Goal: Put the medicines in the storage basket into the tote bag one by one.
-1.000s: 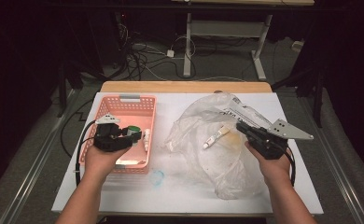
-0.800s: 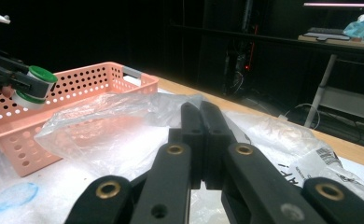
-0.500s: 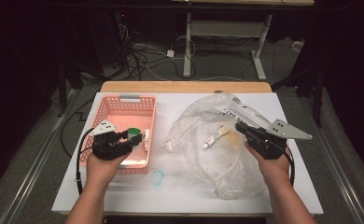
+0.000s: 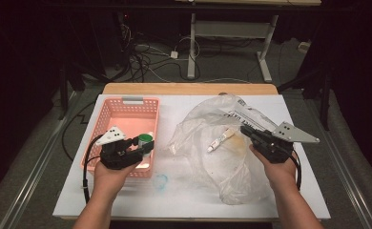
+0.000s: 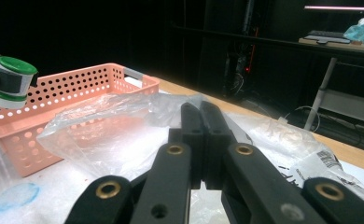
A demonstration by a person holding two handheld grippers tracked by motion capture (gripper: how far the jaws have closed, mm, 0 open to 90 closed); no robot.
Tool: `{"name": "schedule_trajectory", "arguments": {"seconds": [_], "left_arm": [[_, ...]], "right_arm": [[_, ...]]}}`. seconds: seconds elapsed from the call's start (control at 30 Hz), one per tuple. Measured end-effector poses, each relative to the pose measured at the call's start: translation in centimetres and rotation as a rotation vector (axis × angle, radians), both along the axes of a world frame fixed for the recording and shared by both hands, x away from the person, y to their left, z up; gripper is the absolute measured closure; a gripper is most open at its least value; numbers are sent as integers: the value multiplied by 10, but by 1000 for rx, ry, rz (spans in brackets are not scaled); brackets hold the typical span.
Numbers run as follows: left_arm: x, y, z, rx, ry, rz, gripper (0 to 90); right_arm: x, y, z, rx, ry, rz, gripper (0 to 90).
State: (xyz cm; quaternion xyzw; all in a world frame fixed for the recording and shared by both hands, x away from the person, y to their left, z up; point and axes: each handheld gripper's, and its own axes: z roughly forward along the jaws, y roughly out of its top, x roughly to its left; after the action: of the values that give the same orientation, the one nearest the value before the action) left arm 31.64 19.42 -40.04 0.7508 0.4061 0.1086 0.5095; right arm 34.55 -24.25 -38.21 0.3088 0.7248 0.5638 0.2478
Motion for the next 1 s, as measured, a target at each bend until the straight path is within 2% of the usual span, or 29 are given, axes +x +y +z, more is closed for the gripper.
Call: {"name": "schedule_trajectory", "arguments": {"seconds": [0.07,0.2,0.37,1.0], "left_arm": [[-2,-3,2,7,-7,-8,536],[-5,-10,6,-17,-14,-38,536],[-9,-21,10,-25,-23,-65,536],[-19,-63,9,-2,-37,-171,536]], "right_arm": [[0,0,0,-2,0,3,900],[0,1,0,-2,-1,6,900],[0,0,0,0,1,6,900],[-1,0,2,8,-2,10,900]]}}
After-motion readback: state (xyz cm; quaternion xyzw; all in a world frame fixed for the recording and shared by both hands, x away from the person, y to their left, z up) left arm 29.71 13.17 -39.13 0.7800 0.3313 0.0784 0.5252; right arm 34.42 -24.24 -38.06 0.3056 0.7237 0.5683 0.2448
